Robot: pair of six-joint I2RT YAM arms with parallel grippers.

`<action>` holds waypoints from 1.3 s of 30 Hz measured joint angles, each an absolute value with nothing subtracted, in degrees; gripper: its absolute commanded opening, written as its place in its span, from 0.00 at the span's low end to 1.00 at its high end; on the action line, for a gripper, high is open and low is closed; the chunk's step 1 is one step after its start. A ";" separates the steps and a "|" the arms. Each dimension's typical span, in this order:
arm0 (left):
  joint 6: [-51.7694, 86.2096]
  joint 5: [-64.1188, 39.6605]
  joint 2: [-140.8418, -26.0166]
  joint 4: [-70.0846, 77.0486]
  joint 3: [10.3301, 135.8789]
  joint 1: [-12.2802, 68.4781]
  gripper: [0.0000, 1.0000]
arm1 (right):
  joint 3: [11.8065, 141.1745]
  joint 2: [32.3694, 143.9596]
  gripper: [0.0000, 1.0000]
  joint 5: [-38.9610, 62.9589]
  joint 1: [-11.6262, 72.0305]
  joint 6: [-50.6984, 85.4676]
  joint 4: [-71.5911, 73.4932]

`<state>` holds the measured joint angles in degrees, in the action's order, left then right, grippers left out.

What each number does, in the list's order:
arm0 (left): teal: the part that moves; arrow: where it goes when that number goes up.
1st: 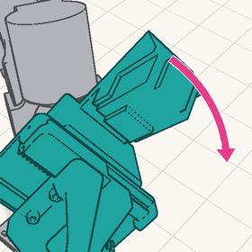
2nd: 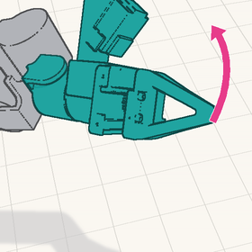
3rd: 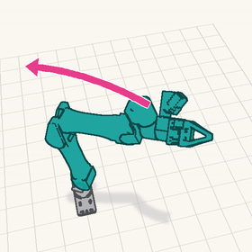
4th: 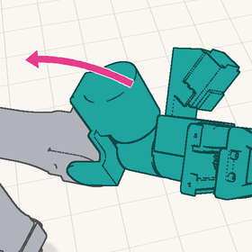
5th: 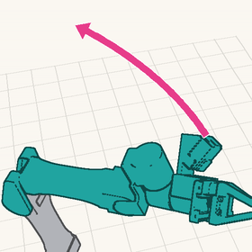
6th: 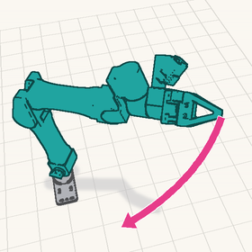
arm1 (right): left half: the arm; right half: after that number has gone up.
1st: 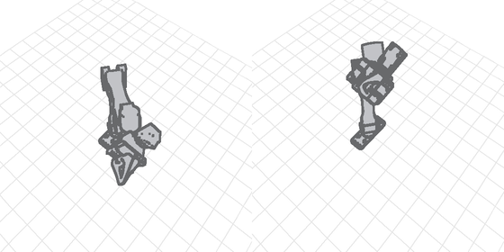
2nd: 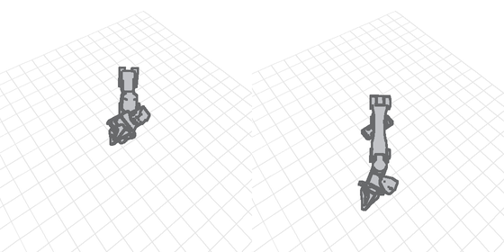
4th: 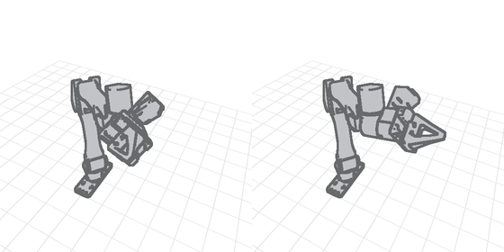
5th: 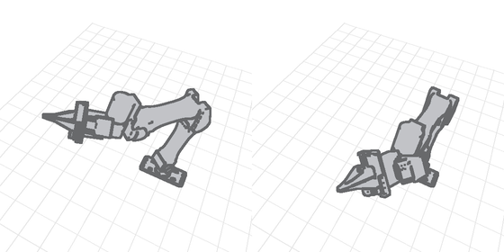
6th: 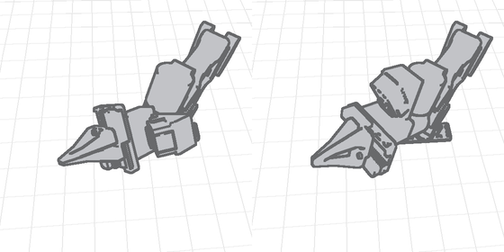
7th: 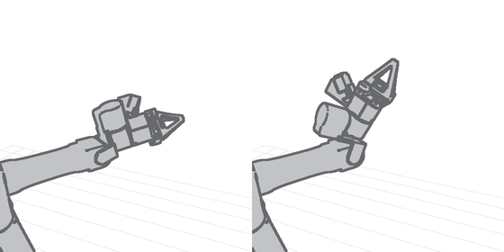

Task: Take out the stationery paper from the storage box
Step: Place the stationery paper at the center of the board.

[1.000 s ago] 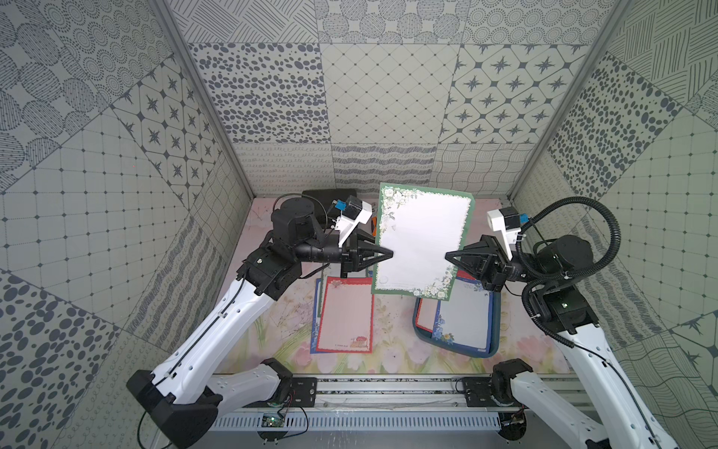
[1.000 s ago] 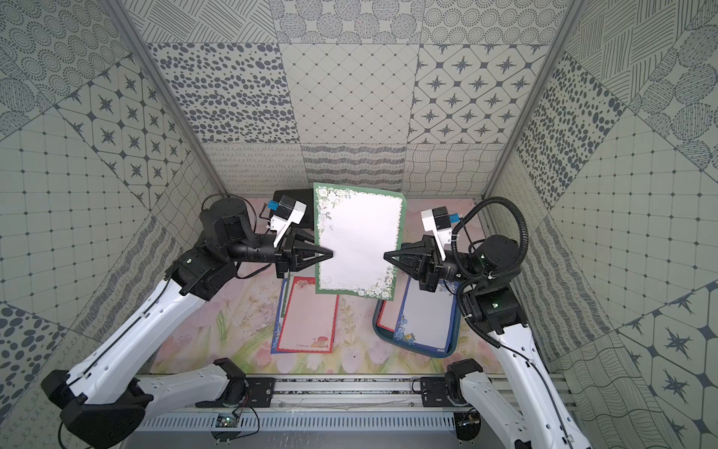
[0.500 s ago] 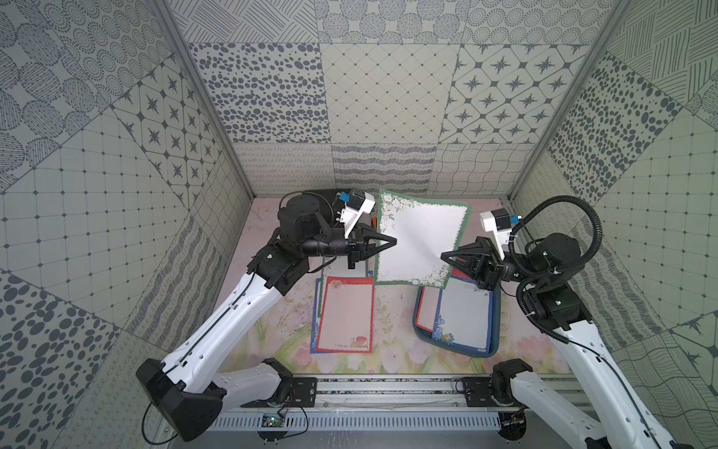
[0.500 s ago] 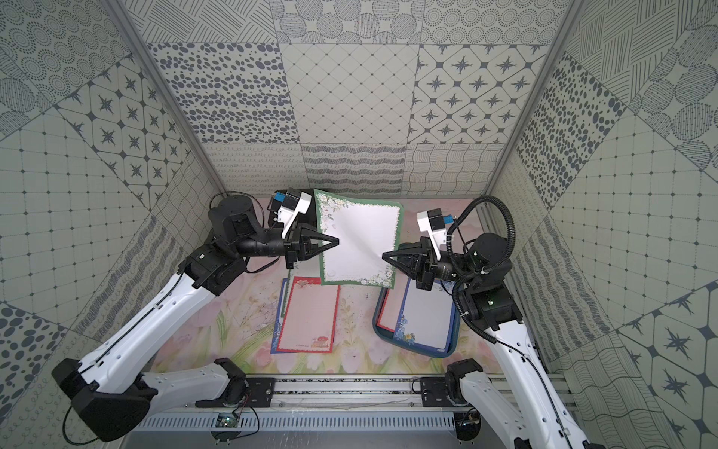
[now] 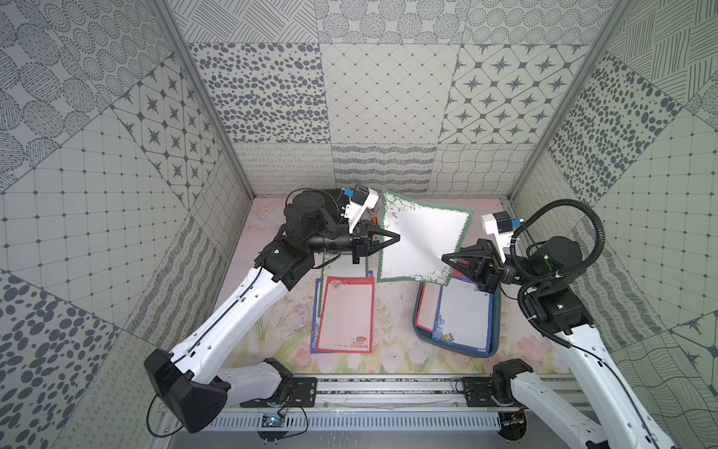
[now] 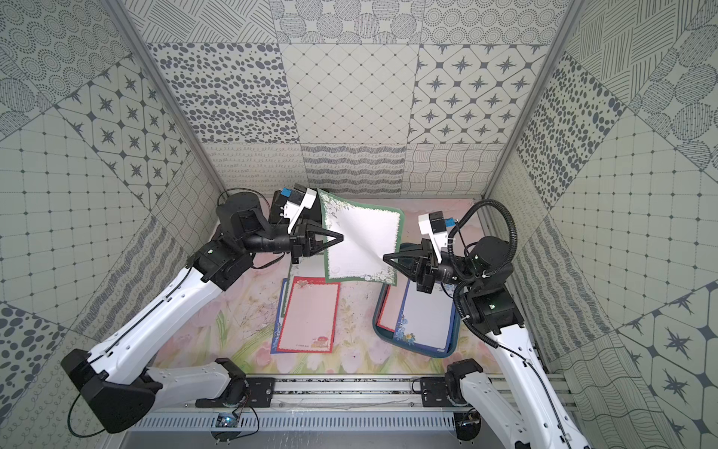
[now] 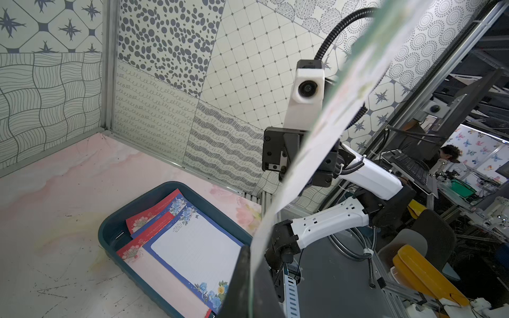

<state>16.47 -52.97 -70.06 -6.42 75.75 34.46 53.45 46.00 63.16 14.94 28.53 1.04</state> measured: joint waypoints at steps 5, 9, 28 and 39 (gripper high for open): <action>16.51 -51.42 -69.01 -6.50 74.96 34.46 0.00 | 52.29 44.64 0.25 58.50 14.94 27.97 0.43; 16.97 -48.80 -67.94 -6.50 73.32 34.44 0.00 | 52.23 45.04 0.31 57.04 14.94 28.12 0.64; 17.78 -39.90 -66.63 -8.82 70.22 34.44 0.00 | 52.36 46.06 0.70 46.35 14.94 27.81 -3.33; 17.80 -35.46 -66.39 -16.73 69.60 34.41 0.00 | 52.56 46.50 0.70 41.15 14.94 27.42 -4.58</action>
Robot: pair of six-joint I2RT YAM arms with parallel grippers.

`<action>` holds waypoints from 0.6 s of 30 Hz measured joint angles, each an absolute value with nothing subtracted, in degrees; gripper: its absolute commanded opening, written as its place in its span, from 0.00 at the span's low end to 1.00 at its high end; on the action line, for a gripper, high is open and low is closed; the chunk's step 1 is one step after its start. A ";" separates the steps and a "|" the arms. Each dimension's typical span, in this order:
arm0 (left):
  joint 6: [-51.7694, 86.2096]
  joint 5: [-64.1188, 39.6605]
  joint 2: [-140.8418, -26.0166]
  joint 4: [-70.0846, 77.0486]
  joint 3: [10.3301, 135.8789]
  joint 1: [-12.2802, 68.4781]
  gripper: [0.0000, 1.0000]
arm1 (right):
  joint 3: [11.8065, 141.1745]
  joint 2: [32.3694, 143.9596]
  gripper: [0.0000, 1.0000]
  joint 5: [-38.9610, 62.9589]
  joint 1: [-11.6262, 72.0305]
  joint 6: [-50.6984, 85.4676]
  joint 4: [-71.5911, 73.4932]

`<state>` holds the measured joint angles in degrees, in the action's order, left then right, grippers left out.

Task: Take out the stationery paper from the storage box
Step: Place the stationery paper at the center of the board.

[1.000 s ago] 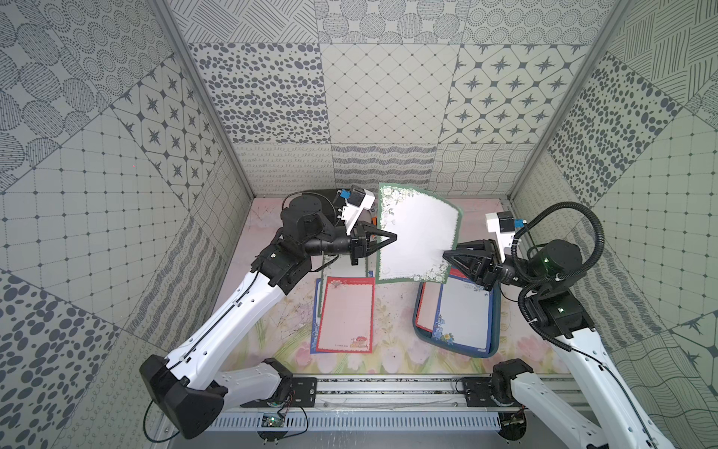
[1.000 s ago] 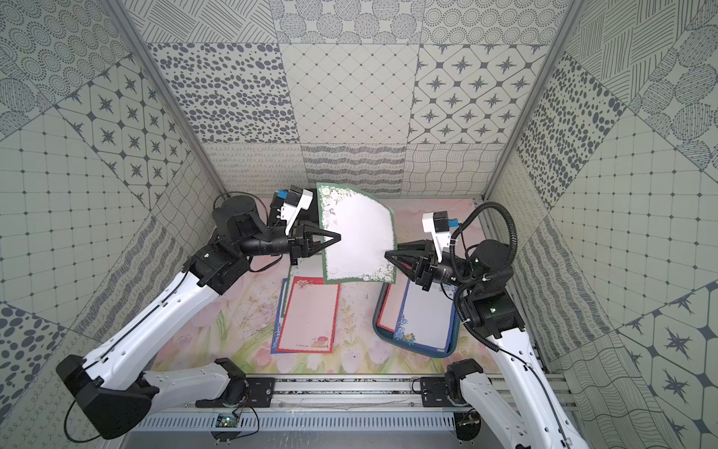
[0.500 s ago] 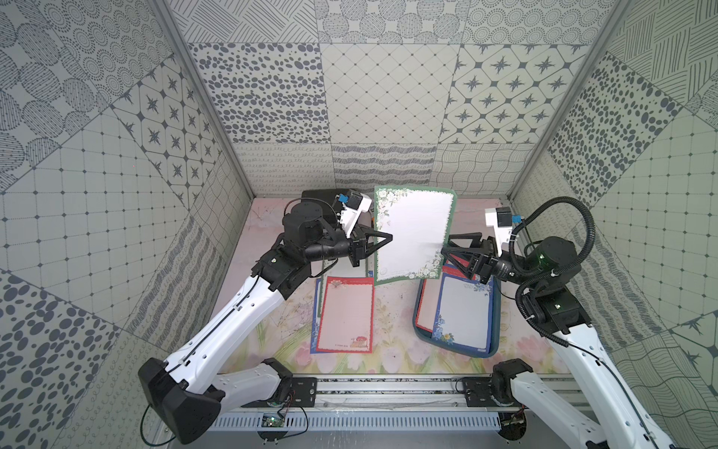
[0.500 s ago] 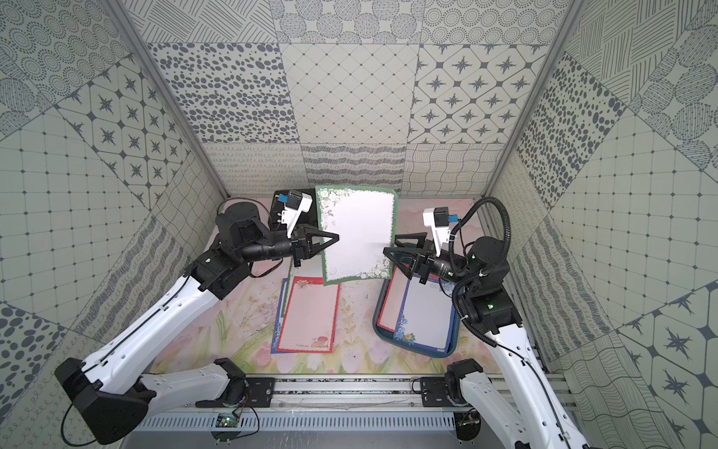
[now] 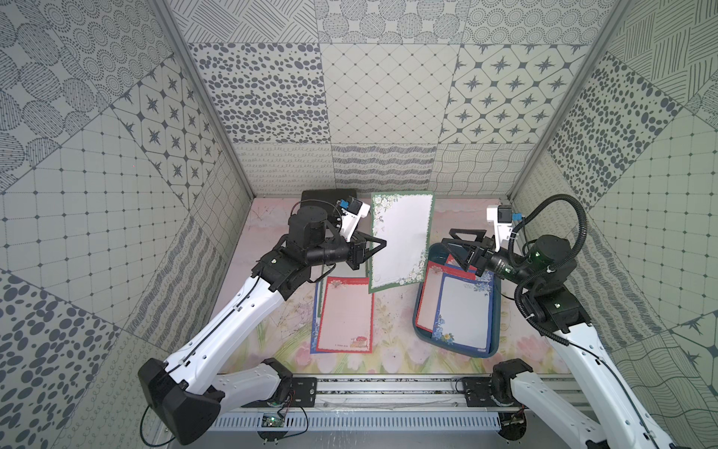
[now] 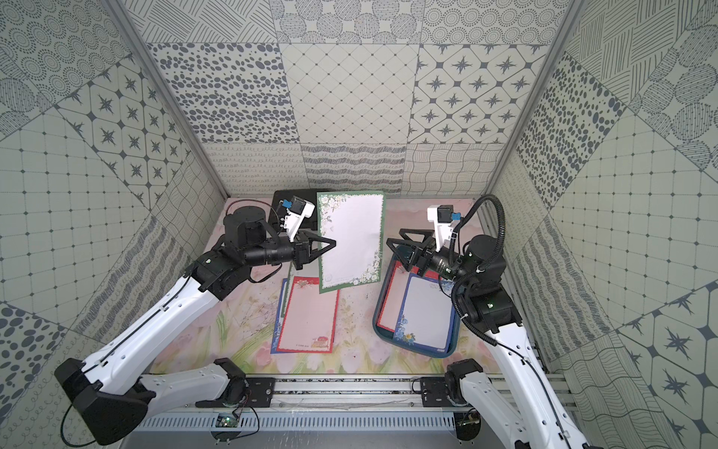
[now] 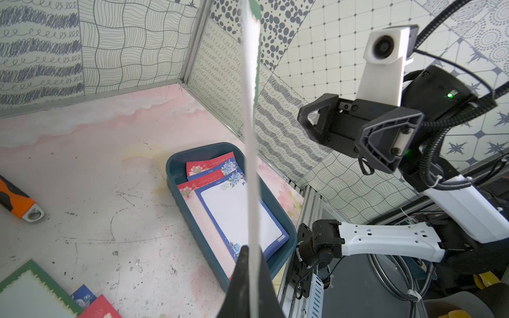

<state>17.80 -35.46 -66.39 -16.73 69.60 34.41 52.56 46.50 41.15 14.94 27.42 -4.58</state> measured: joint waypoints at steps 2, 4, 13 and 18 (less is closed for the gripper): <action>17.80 -34.83 -66.46 -18.61 69.67 34.35 0.00 | 52.56 46.61 0.70 40.62 14.94 27.53 -4.49; 17.80 -34.06 -67.07 -20.73 70.02 34.00 0.00 | 52.56 46.61 0.70 40.16 14.94 27.66 -4.45; 17.87 -33.74 -73.58 -31.07 72.53 30.00 0.00 | 52.53 45.65 0.70 39.42 14.94 27.86 -4.32; 17.93 -34.85 -77.38 -35.77 73.28 26.70 0.00 | 52.38 44.56 0.70 39.33 14.94 27.88 -4.32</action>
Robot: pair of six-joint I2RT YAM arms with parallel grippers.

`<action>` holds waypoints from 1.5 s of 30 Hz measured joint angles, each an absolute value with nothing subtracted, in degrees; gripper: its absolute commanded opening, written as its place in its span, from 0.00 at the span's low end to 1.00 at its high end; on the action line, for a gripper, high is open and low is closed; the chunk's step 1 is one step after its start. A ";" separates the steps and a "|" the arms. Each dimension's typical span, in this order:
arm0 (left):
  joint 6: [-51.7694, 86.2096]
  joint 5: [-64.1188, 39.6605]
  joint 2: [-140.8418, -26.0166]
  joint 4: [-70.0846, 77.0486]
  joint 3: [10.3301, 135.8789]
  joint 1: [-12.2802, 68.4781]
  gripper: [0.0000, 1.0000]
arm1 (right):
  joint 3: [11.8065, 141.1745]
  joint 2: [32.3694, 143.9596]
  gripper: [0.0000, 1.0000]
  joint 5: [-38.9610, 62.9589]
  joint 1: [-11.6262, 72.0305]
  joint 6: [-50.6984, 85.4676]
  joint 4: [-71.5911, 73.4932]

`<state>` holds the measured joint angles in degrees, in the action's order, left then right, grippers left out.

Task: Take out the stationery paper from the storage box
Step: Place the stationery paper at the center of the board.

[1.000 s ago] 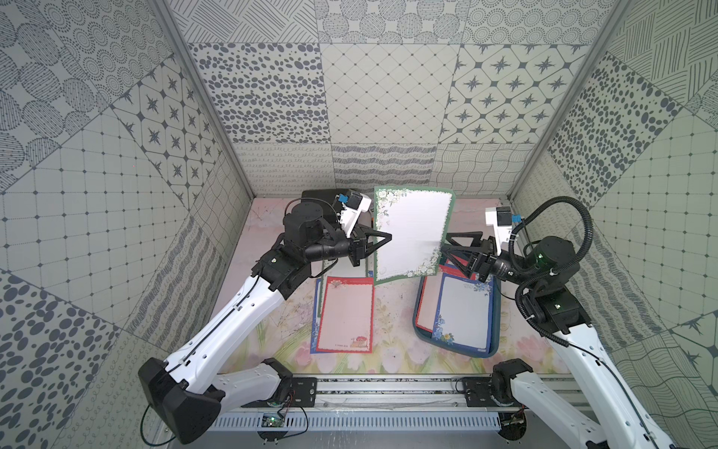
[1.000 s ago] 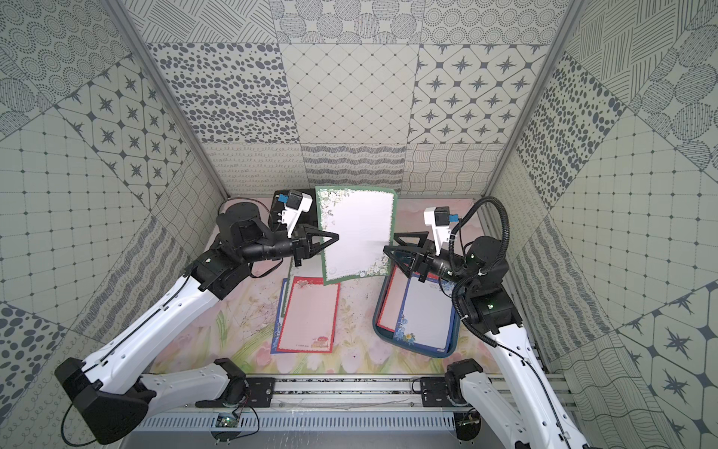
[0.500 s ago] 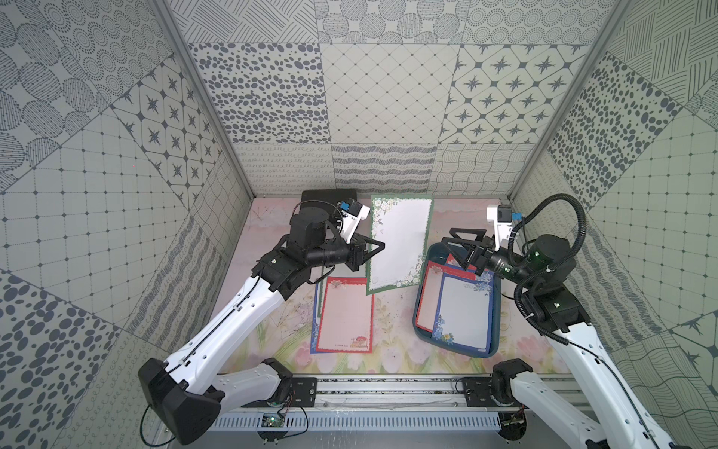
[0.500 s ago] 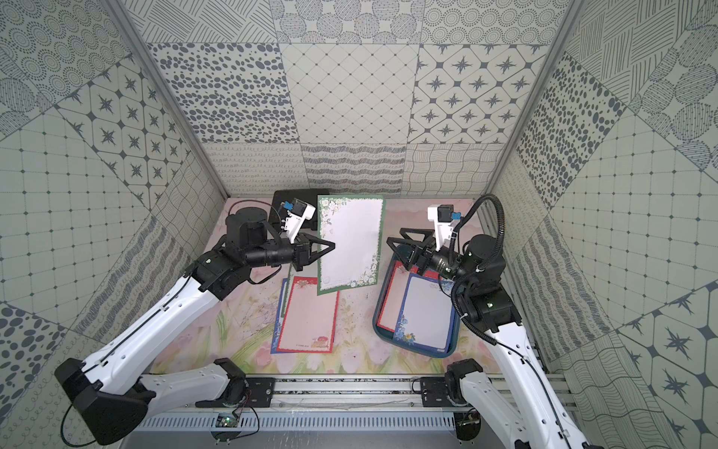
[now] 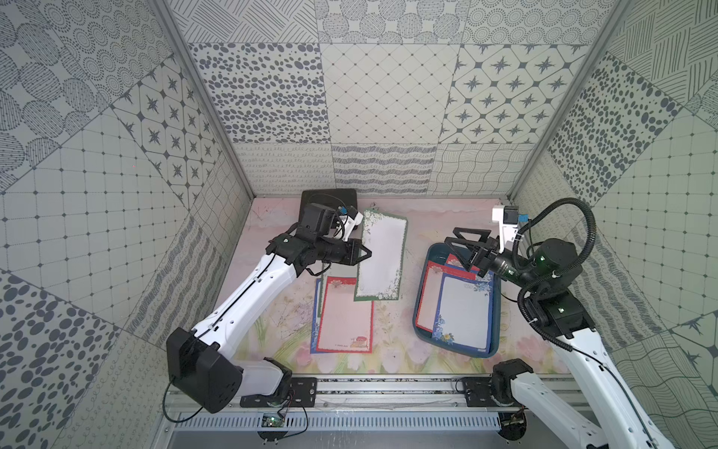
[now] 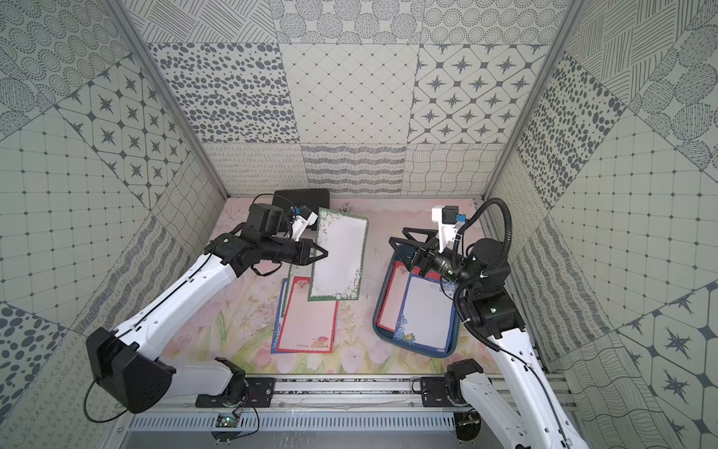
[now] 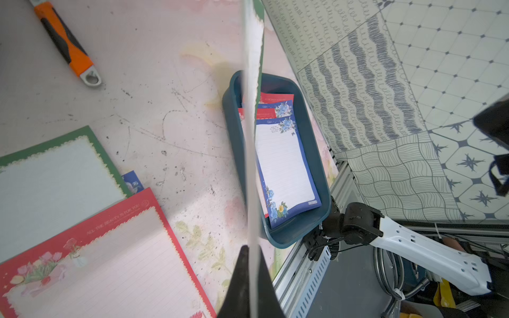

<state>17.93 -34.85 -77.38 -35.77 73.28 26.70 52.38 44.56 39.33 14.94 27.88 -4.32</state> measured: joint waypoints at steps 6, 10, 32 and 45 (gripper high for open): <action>18.02 -36.84 -80.03 -38.52 71.50 23.05 0.00 | 52.38 44.56 0.70 39.33 14.94 27.94 -4.49; 18.37 -38.44 -82.74 -39.38 69.58 20.18 0.00 | 52.16 44.58 0.70 39.35 14.94 28.12 -4.49; 14.70 -45.98 -101.38 -40.69 71.09 8.75 0.00 | 51.22 43.81 0.69 39.31 14.94 28.40 -6.92; 8.86 -49.80 -104.33 -44.49 72.51 5.58 0.00 | 51.16 44.84 0.68 39.35 14.94 29.12 -7.49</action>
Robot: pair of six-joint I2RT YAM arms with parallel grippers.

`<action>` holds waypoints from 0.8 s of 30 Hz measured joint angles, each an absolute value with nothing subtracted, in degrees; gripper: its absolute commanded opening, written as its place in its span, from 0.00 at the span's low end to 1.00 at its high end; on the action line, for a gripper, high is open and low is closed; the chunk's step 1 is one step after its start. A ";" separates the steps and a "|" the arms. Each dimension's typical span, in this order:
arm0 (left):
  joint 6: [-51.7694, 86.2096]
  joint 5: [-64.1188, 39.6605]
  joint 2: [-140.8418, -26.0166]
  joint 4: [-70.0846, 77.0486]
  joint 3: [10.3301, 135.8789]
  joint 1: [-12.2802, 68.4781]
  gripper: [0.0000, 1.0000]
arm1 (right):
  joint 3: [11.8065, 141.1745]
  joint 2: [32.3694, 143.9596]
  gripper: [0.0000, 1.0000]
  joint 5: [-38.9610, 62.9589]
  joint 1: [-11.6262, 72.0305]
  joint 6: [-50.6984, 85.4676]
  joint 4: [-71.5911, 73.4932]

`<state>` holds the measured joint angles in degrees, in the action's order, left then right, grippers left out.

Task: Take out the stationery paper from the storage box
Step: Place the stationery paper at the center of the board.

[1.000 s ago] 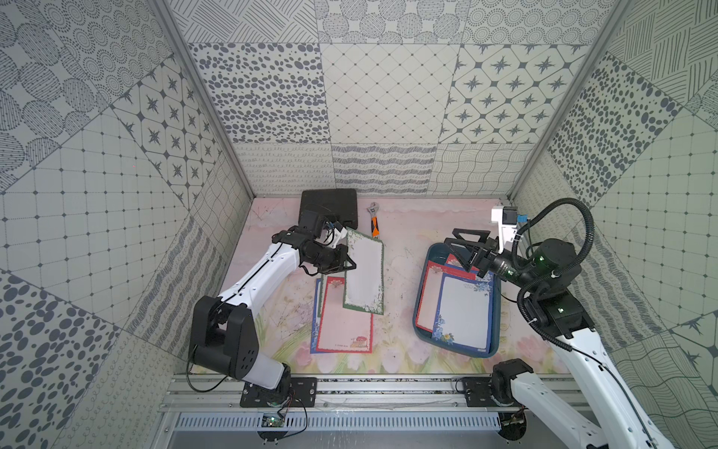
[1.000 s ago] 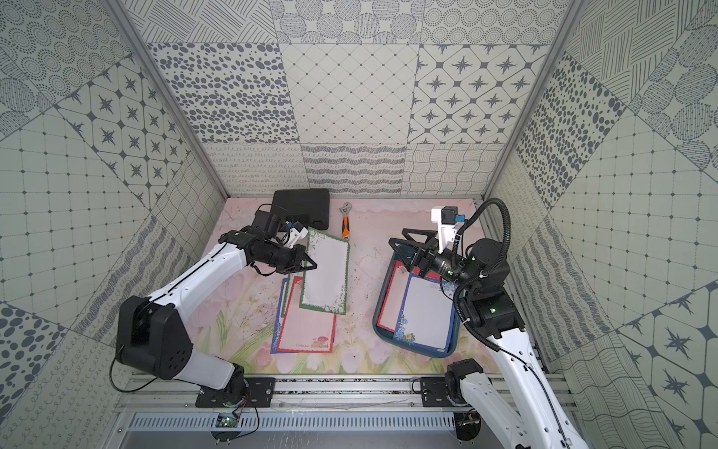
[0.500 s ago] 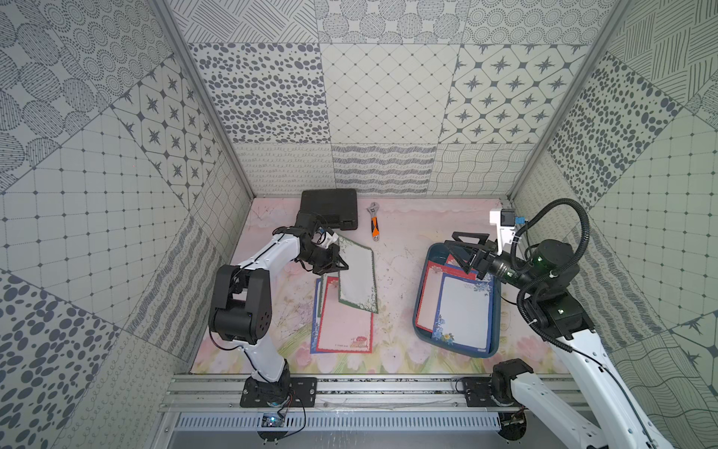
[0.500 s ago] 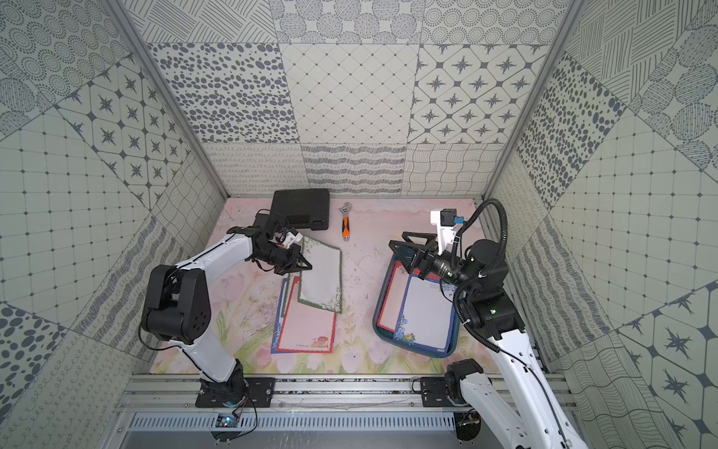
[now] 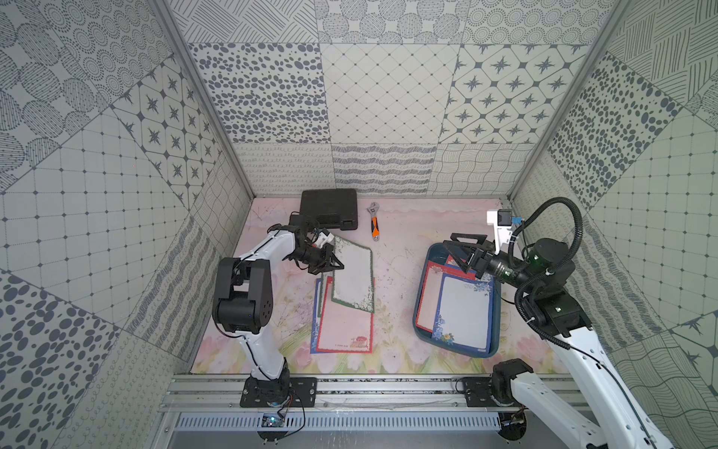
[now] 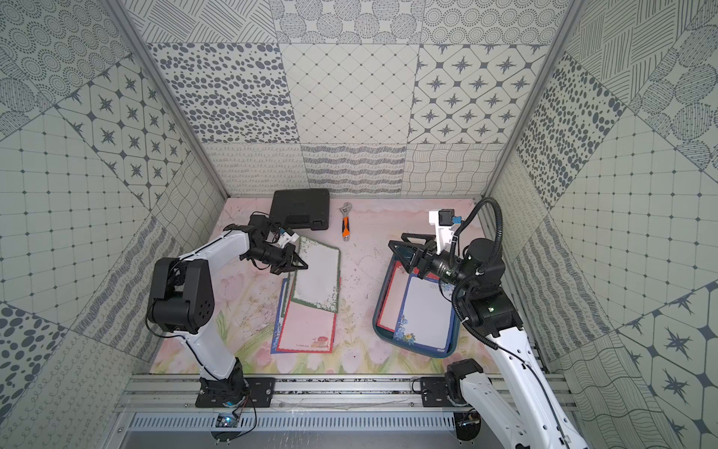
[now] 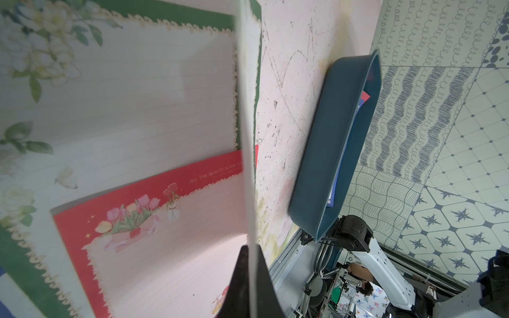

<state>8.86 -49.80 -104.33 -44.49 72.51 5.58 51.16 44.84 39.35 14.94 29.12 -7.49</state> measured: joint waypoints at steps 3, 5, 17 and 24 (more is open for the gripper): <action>7.97 -50.61 -105.10 -45.10 72.62 5.02 0.00 | 51.16 44.84 0.68 39.35 14.94 29.15 -7.49; 7.35 -50.63 -105.47 -45.63 72.73 4.78 0.00 | 51.16 44.86 0.68 39.33 15.00 29.17 -7.49; 6.55 -47.62 -108.05 -47.33 73.47 4.49 0.00 | 50.85 45.56 0.67 38.98 15.11 29.80 -6.76; 7.22 -44.95 -110.15 -47.35 73.69 4.47 0.03 | 50.85 45.78 0.68 38.79 15.20 29.45 -7.25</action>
